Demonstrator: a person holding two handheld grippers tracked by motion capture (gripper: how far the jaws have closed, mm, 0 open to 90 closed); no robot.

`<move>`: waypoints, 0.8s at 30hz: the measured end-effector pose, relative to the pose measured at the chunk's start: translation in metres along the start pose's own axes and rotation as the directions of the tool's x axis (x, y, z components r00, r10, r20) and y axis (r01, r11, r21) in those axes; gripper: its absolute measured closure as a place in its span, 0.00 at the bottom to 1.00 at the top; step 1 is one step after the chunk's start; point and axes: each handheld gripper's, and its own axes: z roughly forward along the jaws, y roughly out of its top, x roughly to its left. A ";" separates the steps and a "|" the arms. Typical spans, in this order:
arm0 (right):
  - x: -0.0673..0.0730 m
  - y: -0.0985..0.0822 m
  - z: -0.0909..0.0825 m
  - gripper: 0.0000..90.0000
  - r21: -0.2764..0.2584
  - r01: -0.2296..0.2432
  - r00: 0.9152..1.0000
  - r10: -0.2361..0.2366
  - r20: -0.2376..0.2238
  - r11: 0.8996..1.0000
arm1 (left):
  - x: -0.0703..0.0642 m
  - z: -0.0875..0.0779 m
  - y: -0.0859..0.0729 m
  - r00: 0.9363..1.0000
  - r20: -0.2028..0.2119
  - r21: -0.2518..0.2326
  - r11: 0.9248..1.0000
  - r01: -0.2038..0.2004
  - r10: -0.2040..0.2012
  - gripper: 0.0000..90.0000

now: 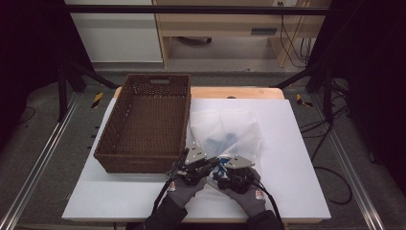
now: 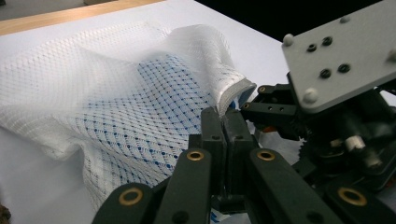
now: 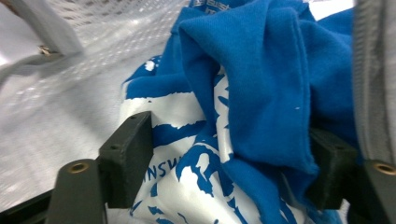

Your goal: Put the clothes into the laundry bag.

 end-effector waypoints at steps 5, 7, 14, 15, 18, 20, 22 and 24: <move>0.002 0.000 0.000 0.65 0.016 0.034 0.993 -0.035 0.116 0.999 | 0.000 0.000 0.000 1.000 0.002 -0.002 1.000 0.003 -0.003 0.99; 0.000 0.000 0.000 0.79 0.004 0.013 0.992 -0.013 0.127 1.000 | 0.000 -0.001 0.000 1.000 0.001 -0.003 1.000 0.003 -0.003 0.99; -0.010 0.010 -0.008 0.87 -0.116 -0.097 0.991 0.107 0.084 0.988 | 0.001 -0.007 0.007 1.000 0.007 -0.031 1.000 0.003 -0.003 0.99; -0.010 0.013 -0.009 0.87 -0.140 -0.101 0.990 0.114 0.088 0.985 | 0.000 -0.008 0.008 1.000 0.009 -0.042 0.999 -0.001 0.001 0.99; -0.012 0.024 -0.006 0.86 -0.182 -0.100 0.983 0.125 0.136 0.978 | -0.005 -0.010 0.013 1.000 0.016 -0.047 0.999 -0.019 0.019 0.99; -0.015 0.026 -0.002 0.86 -0.202 -0.111 0.974 0.146 0.172 0.973 | -0.008 -0.010 0.012 0.999 0.023 -0.048 0.998 -0.031 0.032 0.99; -0.019 0.026 0.008 0.85 -0.198 -0.123 0.962 0.167 0.218 0.972 | -0.009 -0.009 0.011 0.999 0.026 -0.038 0.999 -0.037 0.038 0.99; -0.024 0.023 0.017 0.83 -0.159 -0.132 0.958 0.168 0.234 0.978 | -0.008 -0.005 0.007 0.999 0.031 -0.023 0.999 -0.030 0.031 0.99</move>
